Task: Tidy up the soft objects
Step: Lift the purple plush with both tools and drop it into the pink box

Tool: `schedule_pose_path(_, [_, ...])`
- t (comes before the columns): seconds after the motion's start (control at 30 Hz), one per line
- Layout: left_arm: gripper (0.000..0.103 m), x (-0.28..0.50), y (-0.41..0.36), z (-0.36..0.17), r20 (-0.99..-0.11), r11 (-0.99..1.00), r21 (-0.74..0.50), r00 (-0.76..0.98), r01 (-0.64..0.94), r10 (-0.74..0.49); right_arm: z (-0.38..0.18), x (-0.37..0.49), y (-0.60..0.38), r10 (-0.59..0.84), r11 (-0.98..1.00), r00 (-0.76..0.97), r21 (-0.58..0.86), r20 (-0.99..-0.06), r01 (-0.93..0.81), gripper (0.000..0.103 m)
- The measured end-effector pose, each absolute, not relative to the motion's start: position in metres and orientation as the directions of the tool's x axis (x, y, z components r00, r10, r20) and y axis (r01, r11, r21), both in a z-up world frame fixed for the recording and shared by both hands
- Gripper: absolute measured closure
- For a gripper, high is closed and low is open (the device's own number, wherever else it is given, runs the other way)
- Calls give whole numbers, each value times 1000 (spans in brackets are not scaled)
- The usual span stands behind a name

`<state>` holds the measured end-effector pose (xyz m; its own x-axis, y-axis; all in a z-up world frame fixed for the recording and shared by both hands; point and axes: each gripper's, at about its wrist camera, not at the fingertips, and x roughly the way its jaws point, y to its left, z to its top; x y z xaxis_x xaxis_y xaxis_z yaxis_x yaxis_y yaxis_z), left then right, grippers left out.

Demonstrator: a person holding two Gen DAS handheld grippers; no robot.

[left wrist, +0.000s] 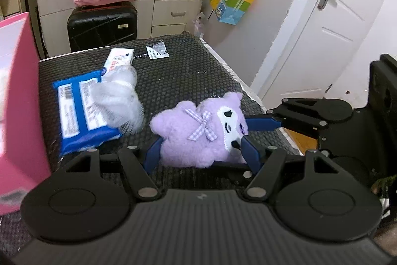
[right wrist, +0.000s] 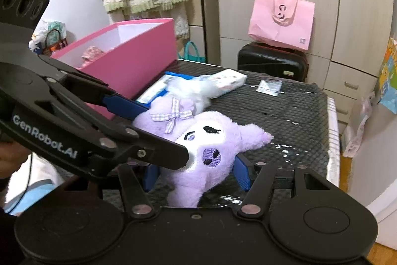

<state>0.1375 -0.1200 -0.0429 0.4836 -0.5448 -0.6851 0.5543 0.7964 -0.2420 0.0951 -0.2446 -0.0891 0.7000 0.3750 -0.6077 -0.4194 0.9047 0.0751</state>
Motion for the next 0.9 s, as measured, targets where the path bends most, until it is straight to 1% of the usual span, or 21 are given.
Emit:
schedule_pose_path(0.07, [36,127,-108,-39,-680,795,-250,483,553,-551,-83,86,-236,386,898,692,76,-609,-434,37])
schedule_pose_path(0.43, [36,75,-34,-11,-645,809,-241,534,537,-546,-53,43,-163,421,847,686,-14,-593,-531,37])
schedule_pose_path(0.53, [36,66,-13,1,-618,819,-230,571,526,-540,-42,40,-146,440,834,693,-27,-571,-552,37])
schedule_pose_path(0.73, [36,59,23,32,-558,846,-168,658,507,-505,-14,47,-111,489,804,709,-51,-508,-592,36])
schedule_pose_path(0.9, [36,66,53,41,-503,875,-147,727,461,-467,1,67,-84,532,775,699,-58,-477,-629,36])
